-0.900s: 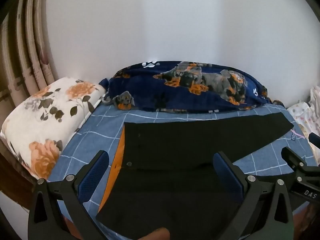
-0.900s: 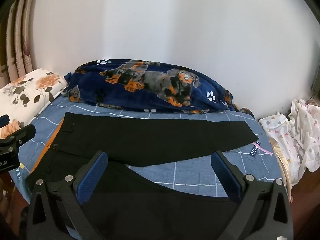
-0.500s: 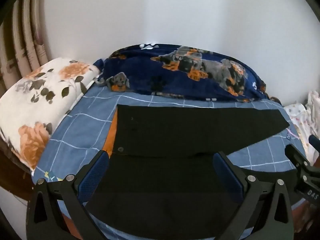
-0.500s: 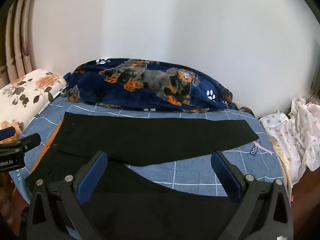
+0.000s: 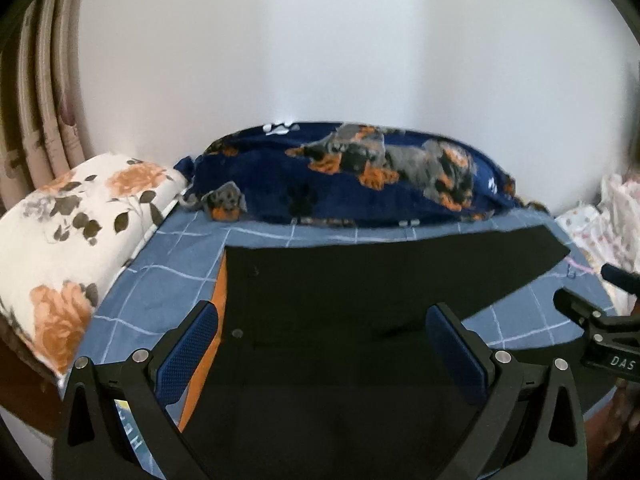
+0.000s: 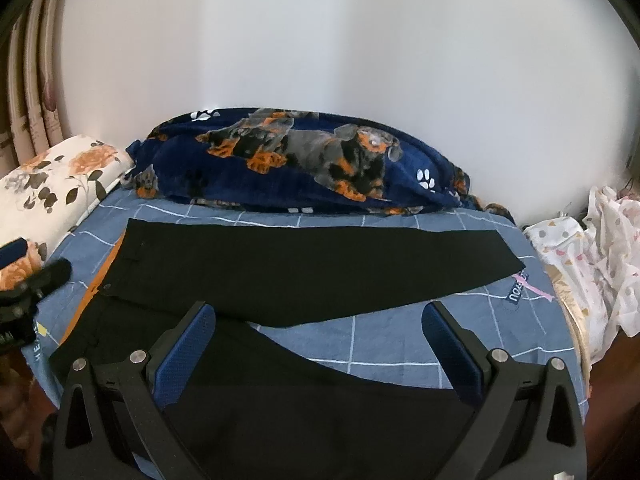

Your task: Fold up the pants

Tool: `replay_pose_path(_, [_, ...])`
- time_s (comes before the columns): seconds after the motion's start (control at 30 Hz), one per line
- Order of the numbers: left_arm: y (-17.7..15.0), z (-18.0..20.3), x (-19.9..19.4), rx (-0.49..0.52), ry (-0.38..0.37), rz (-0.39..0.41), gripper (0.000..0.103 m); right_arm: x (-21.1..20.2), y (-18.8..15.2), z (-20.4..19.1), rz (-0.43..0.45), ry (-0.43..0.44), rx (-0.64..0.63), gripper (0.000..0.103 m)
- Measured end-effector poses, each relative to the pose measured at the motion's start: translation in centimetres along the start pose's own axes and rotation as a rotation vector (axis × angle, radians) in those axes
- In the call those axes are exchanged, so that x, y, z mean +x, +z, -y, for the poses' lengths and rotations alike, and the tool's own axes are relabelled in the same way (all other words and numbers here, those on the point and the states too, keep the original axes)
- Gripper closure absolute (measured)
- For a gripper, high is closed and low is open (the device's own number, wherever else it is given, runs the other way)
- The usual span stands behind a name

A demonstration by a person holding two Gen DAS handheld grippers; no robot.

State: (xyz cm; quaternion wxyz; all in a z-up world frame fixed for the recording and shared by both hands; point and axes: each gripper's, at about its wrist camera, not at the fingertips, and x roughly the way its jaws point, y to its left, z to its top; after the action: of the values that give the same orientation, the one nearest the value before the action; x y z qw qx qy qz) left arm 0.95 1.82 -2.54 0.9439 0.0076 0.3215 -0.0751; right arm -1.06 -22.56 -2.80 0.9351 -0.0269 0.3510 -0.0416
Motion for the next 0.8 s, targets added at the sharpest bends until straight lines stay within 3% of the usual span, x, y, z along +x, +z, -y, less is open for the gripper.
replay_pose_path(0.07, [-0.1,-0.9,1.0,0.011,-0.032,-0.041,0.0,0.4,-0.1,0.0,-0.011,0.009,0.003,0.0])
replay_pose_path(0.27, [-0.6,-5.4,5.2,-0.064,-0.022,-0.165,0.0,2.2,-0.5,-0.4,-0.043,0.041,-0.007,0.0])
replay_pose_path(0.53, [1.2,-12.4,11.9,-0.086,-0.05,-0.149,0.004,5.5,-0.9,-1.2,-0.1,0.06,-0.025,0.0])
replay_pose_path(0.63, [2.2,-14.3,15.9,-0.074,-0.058,-0.198,0.02,7.2,-1.1,-1.4,-0.133,0.063,-0.027,0.0])
replay_pose_path(0.7, [2.8,-15.2,18.8,-0.056,-0.075,-0.239,0.036,8.3,-1.3,-1.4,-0.151,0.062,-0.027,0.0])
replay_pose_path(0.73, [3.1,-15.7,20.2,-0.054,-0.106,-0.257,0.039,8.6,-1.3,-1.4,-0.156,0.062,-0.027,0.0])
replay_pose_path(0.8, [3.4,-16.6,22.8,-0.04,-0.092,-0.288,0.041,9.5,-1.5,-1.5,-0.169,0.056,-0.029,0.0])
